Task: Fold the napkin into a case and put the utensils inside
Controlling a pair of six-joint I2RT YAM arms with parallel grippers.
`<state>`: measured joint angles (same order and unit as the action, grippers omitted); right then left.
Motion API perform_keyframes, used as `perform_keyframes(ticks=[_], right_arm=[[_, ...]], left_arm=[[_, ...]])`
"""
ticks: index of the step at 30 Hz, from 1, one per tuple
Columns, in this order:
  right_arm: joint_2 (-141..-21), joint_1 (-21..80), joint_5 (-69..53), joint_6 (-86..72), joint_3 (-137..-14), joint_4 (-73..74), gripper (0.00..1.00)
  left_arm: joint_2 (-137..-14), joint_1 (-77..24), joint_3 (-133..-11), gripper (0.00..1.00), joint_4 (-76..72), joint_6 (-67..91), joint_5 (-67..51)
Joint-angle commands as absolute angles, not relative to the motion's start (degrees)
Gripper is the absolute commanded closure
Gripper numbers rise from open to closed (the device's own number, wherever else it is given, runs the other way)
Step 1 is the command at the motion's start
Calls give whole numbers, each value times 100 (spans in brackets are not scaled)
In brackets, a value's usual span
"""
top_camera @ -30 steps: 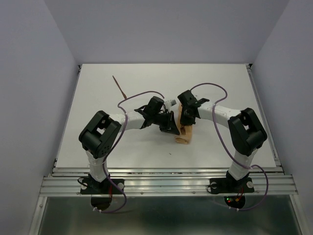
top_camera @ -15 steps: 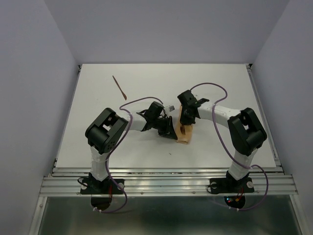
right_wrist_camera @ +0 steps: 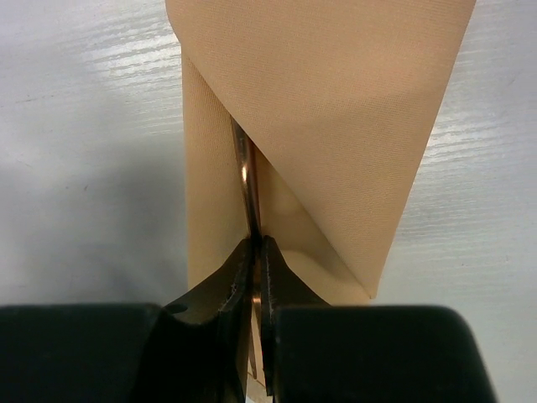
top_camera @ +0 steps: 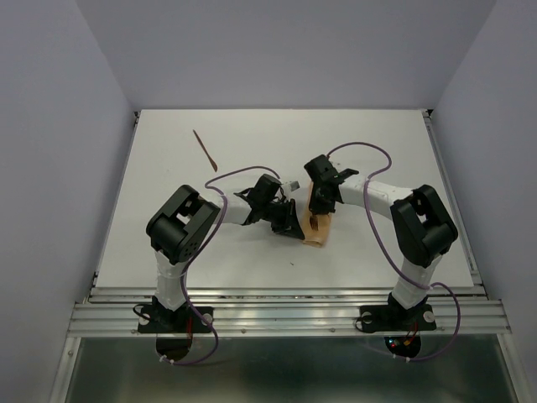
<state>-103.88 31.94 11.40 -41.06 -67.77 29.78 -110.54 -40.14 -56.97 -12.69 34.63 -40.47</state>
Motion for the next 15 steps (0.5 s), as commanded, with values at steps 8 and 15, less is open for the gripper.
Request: perform_keyframes(ticks=[8, 15], right_arm=[[-10055, 3217, 1696, -4526, -6811, 3252, 99], [-10046, 3270, 1617, -4588, -6899, 3331, 99]], left_arm=[[-11127, -4122, -5748, 100, -1222, 3489, -3999], [-11206, -4184, -5810, 100, -1222, 3559, -3938]])
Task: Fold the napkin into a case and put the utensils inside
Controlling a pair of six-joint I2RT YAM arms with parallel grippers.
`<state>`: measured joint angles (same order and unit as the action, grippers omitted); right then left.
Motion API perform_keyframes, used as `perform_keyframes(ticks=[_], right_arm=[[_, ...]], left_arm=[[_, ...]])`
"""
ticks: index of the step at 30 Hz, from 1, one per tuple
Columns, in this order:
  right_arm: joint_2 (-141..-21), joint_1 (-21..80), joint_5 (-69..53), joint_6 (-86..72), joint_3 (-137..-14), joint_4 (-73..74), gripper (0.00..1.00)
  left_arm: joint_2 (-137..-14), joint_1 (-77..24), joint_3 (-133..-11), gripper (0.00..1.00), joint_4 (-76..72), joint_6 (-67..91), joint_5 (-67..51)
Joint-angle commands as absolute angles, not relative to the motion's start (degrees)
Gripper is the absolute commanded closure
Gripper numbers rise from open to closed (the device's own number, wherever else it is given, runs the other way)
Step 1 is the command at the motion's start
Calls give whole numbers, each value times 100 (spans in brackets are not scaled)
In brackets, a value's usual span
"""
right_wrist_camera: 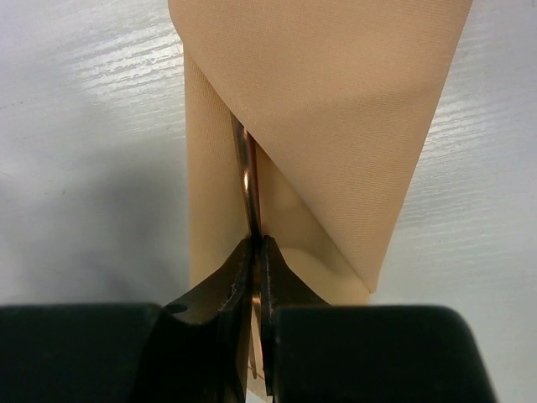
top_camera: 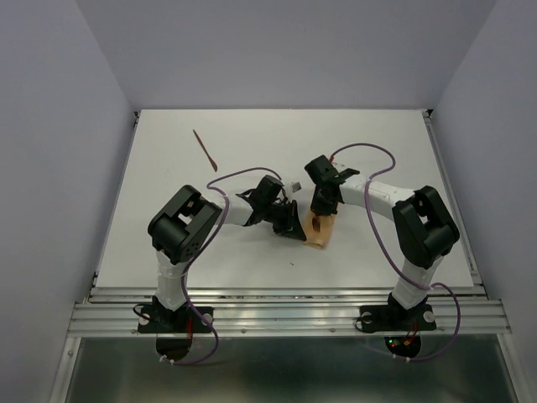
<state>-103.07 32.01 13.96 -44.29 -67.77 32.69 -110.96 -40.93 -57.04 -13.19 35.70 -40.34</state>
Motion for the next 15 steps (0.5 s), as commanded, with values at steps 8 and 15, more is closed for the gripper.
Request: perform_keyframes(ticks=[8, 15], right_arm=[[-10099, 3322, 1661, -4842, -7013, 3611, 99], [-10037, 3375, 1925, -5246, -7005, 3946, 99]], left_arm=[[-11285, -4280, -5810, 100, -1222, 3682, -3815], [-11241, -4280, -5748, 100, -1257, 3805, -3674]])
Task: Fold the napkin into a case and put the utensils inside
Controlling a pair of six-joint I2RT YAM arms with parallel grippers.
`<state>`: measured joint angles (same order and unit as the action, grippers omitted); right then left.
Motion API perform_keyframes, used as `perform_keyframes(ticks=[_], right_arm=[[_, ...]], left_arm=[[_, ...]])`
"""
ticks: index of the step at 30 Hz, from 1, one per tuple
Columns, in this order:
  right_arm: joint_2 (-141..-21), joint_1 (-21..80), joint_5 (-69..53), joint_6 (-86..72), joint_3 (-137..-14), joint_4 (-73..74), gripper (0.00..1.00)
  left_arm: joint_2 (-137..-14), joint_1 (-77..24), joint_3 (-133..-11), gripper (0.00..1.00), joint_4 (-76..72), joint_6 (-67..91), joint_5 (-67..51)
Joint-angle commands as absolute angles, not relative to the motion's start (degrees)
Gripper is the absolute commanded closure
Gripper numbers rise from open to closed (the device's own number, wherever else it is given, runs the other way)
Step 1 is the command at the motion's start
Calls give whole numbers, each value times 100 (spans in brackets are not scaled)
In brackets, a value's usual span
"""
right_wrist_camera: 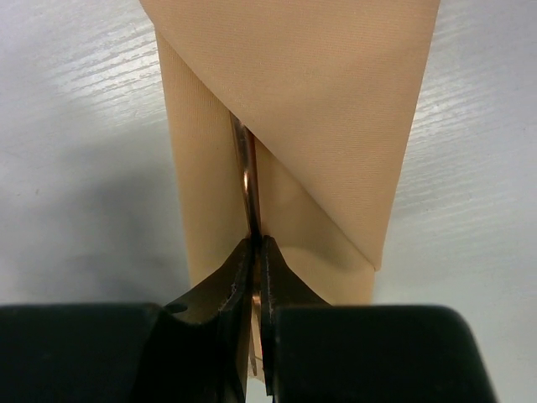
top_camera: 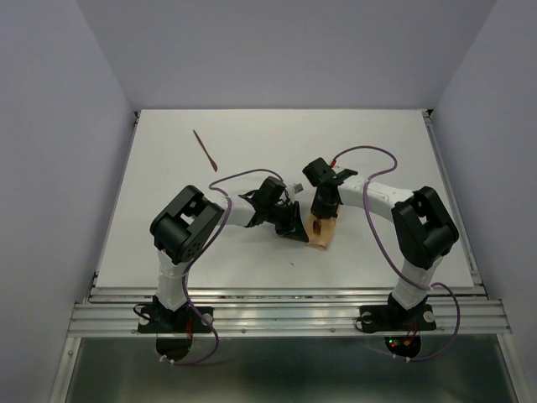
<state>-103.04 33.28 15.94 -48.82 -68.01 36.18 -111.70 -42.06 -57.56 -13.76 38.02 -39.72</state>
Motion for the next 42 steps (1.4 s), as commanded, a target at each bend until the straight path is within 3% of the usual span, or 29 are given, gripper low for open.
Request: perform_keyframes(ticks=[1, 42], right_arm=[[-10020, 3375, 1934, -5291, -6987, 3981, 99], [-9756, 3375, 2584, -5783, -6697, 4570, 99]], left_arm=[[-11241, -4272, -5757, 100, -1248, 3814, -3674], [-11215, -4271, -5695, 100, -1310, 3964, -3480]])
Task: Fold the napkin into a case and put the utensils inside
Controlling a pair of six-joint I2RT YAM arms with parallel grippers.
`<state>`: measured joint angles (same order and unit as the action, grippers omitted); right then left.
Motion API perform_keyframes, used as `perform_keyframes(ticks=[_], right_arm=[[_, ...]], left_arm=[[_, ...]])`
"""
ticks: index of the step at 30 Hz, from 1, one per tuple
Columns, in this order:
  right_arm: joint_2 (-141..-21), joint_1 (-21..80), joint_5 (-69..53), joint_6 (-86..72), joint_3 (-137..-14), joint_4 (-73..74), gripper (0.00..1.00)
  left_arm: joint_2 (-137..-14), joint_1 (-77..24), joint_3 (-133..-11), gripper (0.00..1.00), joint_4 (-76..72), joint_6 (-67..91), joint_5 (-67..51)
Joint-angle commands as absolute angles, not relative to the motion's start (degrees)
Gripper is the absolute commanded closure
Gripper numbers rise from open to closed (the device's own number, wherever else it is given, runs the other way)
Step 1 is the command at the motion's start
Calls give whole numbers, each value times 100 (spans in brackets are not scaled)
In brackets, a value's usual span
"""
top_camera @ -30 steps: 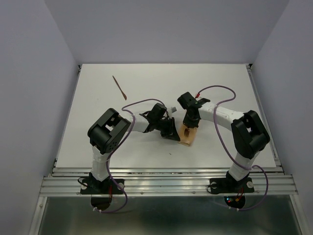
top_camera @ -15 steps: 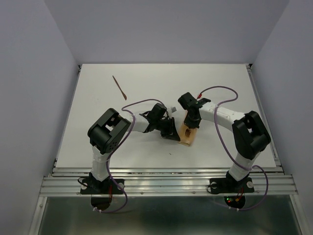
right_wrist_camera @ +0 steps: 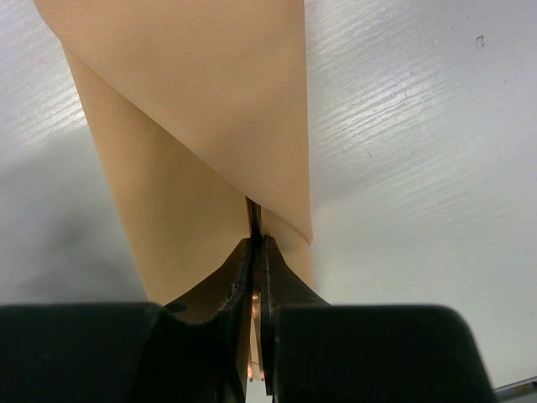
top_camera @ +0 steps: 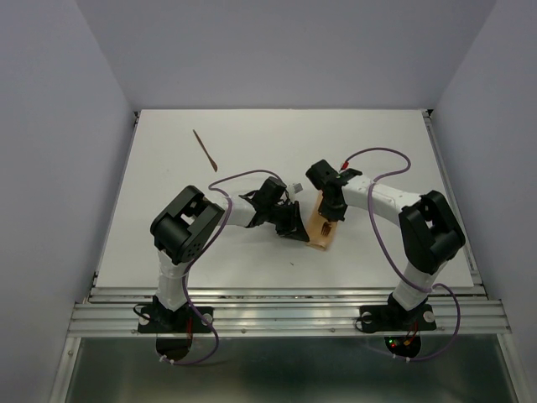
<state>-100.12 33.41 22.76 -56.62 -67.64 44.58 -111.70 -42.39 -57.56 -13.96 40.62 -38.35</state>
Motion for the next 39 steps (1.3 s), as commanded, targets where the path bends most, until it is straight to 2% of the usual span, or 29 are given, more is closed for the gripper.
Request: perform_keyframes(ticks=[1, 18, 22, 24, 27, 37, 39], right_arm=[[-9747, 3375, 2584, -5792, -6671, 4562, 99], [-10081, 3375, 2602, -5775, -6653, 4404, 99], [-10046, 3375, 2479, -5660, -6671, 4307, 84], [-9967, 3375, 2452, -5599, -6636, 4237, 70], [-9844, 3375, 2426, -5555, -6653, 4227, 65], [-9537, 3375, 2382, -5449, -6820, 4324, 61], [-9431, 3375, 2426, -5397, -6838, 4368, 56]], left_arm=[[-11215, -4271, -5704, 100, -1310, 3964, -3480], [-11206, -4272, -5695, 100, -1309, 3973, -3480], [-11162, -4271, -5687, 100, -1292, 3973, -3463], [-11127, -4272, -5704, 100, -1248, 3946, -3419], [-11092, -4280, -5757, 100, -1143, 3894, -3340], [-10750, -4289, -5959, 100, -721, 3657, -3068], [-10670, -4289, -6029, 94, -458, 3578, -2858]])
